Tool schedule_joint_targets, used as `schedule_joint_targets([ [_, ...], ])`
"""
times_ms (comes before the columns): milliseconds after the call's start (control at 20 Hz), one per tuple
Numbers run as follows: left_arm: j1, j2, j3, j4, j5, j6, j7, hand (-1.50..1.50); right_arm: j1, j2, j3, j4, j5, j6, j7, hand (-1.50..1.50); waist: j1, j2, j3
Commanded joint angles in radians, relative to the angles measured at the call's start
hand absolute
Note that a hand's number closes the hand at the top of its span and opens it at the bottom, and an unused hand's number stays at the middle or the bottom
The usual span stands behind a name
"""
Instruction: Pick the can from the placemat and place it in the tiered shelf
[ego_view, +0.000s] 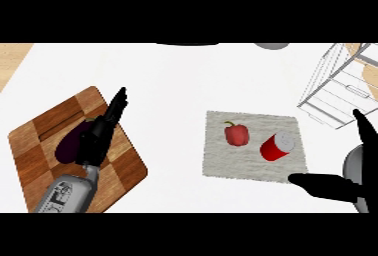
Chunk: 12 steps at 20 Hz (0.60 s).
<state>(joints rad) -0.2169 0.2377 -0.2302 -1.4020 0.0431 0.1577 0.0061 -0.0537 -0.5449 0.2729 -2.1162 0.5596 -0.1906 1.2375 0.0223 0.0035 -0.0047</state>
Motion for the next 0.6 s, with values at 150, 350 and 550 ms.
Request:
schedule_joint_targets([
  [150, -0.001, -0.022, -0.007, 0.002, -0.023, 0.013, 0.002, 0.0, -0.173, 0.143, 0.042, 0.109, 0.116, 0.124, 0.25, -1.5, -0.005, -0.001, 0.001],
  [350, 0.024, 0.011, 0.021, -0.034, 0.009, -0.029, 0.016, 0.0, -0.153, 0.184, 0.028, 0.12, 0.178, 0.144, 0.25, -1.5, -0.014, -0.004, 0.002],
  [550, 0.049, 0.013, 0.033, -0.044, 0.011, -0.028, 0.001, 0.0, -0.23, 0.294, 0.002, 0.177, 0.243, 0.201, 0.25, -1.5, -0.008, -0.005, 0.002],
])
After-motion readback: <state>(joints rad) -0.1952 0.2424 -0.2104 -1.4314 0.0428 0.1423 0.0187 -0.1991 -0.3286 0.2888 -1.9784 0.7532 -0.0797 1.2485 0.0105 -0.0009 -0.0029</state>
